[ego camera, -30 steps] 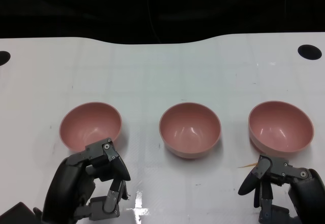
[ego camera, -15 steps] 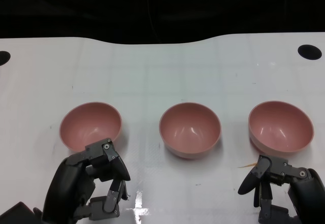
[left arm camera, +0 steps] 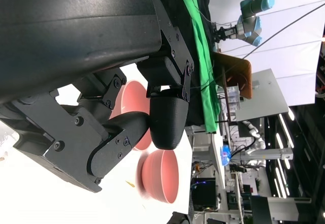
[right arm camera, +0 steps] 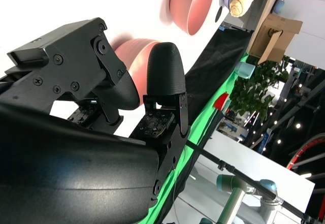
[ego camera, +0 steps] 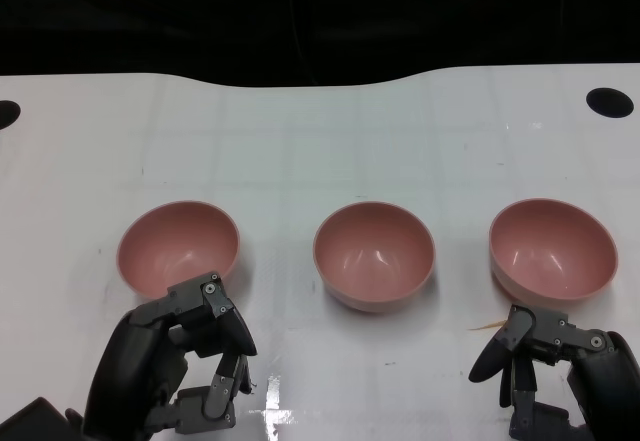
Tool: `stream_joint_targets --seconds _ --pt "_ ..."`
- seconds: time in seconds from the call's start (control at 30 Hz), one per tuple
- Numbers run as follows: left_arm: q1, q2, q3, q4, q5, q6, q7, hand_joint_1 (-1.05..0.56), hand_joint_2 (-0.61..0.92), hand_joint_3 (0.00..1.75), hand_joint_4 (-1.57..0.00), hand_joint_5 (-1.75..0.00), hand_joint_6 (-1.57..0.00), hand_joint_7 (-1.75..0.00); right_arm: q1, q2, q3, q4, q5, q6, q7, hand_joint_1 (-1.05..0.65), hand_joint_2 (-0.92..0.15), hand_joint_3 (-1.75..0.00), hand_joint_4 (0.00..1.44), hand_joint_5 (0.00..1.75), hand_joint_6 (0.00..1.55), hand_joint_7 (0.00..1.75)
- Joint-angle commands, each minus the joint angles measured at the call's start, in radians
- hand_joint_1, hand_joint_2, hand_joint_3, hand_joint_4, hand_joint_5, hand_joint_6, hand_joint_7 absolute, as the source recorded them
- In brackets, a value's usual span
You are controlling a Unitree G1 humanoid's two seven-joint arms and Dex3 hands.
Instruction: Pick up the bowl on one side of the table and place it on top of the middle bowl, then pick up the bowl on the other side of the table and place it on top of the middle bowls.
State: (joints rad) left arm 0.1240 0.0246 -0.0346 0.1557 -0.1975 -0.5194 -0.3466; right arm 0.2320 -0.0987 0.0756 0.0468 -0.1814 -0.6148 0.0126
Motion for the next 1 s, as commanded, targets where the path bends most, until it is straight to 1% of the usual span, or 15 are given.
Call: stream_joint_targets --seconds 0.03,0.07,0.13,0.27,0.33,0.37,0.4,0.43,0.5,0.6,0.63,0.7,0.77,0.8,1.0 --pt "-0.006 0.009 0.009 -0.001 -0.001 -0.003 -0.002 -0.17 0.38 1.37 -0.89 -1.71 -0.80 -1.53 -0.005 -0.008 -0.012 -0.005 0.012 -0.011 -0.004 -0.05 -0.41 -1.24 0.74 1.50 0.75 1.15" --pt "-0.005 0.008 0.009 -0.002 -0.002 -0.001 -0.002 -0.17 0.38 1.37 -0.89 -1.71 -0.80 -1.53 -0.007 -0.009 -0.013 -0.004 0.013 -0.013 -0.003 -0.07 -0.44 -1.17 0.70 1.45 0.73 1.10" --pt "-0.005 0.008 0.008 -0.006 -0.002 0.002 -0.001 -0.17 0.38 1.37 -0.89 -1.72 -0.80 -1.53 -0.012 -0.014 -0.019 -0.002 -0.009 -0.014 -0.015 -0.08 -0.47 -1.11 0.68 1.42 0.73 1.07" --pt "-0.005 0.008 0.007 -0.006 0.009 0.001 0.006 -0.19 0.38 1.36 -0.88 -1.72 -0.79 -1.54 -0.014 -0.038 -0.038 -0.027 -0.107 0.009 -0.053 -0.14 -0.44 -1.00 0.50 1.31 0.56 0.91" --pt "-0.005 0.007 0.007 -0.006 0.010 0.000 0.007 -0.19 0.38 1.36 -0.88 -1.71 -0.79 -1.54 -0.013 -0.045 -0.044 -0.039 -0.142 0.017 -0.068 -0.13 -0.43 -0.95 0.45 1.26 0.52 0.87" --pt "-0.004 0.006 0.007 -0.006 0.010 -0.001 0.007 -0.18 0.38 1.36 -0.88 -1.71 -0.79 -1.54 -0.011 -0.046 -0.048 -0.047 -0.165 0.022 -0.081 -0.14 -0.44 -0.89 0.40 1.19 0.48 0.87" --pt "-0.004 0.006 0.008 -0.006 0.010 -0.002 0.007 -0.18 0.38 1.36 -0.88 -1.71 -0.79 -1.55 -0.009 -0.048 -0.052 -0.055 -0.189 0.028 -0.094 -0.16 -0.51 -0.74 0.37 1.10 0.43 0.87" --pt "-0.003 0.005 0.008 -0.004 0.010 -0.006 0.006 -0.19 0.38 1.36 -0.88 -1.71 -0.79 -1.55 -0.008 -0.052 -0.056 -0.062 -0.214 0.031 -0.107 -0.18 -0.57 -0.60 0.34 1.05 0.40 0.85" --pt "-0.003 0.005 0.009 -0.003 0.002 -0.008 -0.001 -0.19 0.38 1.36 -0.88 -1.71 -0.79 -1.54 -0.007 -0.058 -0.059 -0.072 -0.247 0.037 -0.125 -0.24 -0.71 -0.30 0.26 1.00 0.35 0.72" --pt "-0.002 0.007 0.009 -0.004 -0.004 -0.006 -0.007 -0.18 0.39 1.34 -0.87 -1.71 -0.78 -1.54 -0.004 -0.066 -0.060 -0.085 -0.292 0.050 -0.151 -0.31 -0.82 -0.09 0.21 0.94 0.34 0.52" --pt "-0.002 0.008 0.009 -0.005 -0.004 -0.006 -0.007 -0.18 0.40 1.34 -0.87 -1.71 -0.78 -1.54 -0.004 -0.073 -0.062 -0.093 -0.317 0.063 -0.160 -0.32 -0.83 -0.07 0.21 0.93 0.34 0.49" --pt "-0.003 0.009 0.009 -0.005 -0.005 -0.005 -0.007 -0.18 0.40 1.33 -0.87 -1.71 -0.78 -1.54 -0.004 -0.081 -0.064 -0.103 -0.347 0.079 -0.172 -0.41 -0.86 -0.02 0.18 0.84 0.34 0.32" --pt "-0.004 0.007 0.008 -0.003 -0.007 -0.005 -0.008 -0.17 0.40 1.32 -0.87 -1.71 -0.78 -1.54 -0.009 -0.092 -0.067 -0.123 -0.388 0.107 -0.182 -0.44 -0.87 -0.01 0.17 0.80 0.34 0.26" --pt "-0.005 0.007 0.008 -0.002 -0.007 -0.006 -0.008 -0.17 0.40 1.32 -0.87 -1.71 -0.78 -1.54 -0.012 -0.098 -0.069 -0.134 -0.410 0.123 -0.187 -0.50 -0.87 -0.01 0.12 0.77 0.30 0.22" --pt "-0.006 0.004 0.004 -0.006 -0.008 0.009 -0.004 -0.17 0.40 1.33 -0.88 -1.71 -0.79 -1.52 -0.028 -0.111 -0.069 -0.208 -0.512 0.247 -0.189 -0.59 -0.85 0.00 0.01 0.72 0.21 0.14"
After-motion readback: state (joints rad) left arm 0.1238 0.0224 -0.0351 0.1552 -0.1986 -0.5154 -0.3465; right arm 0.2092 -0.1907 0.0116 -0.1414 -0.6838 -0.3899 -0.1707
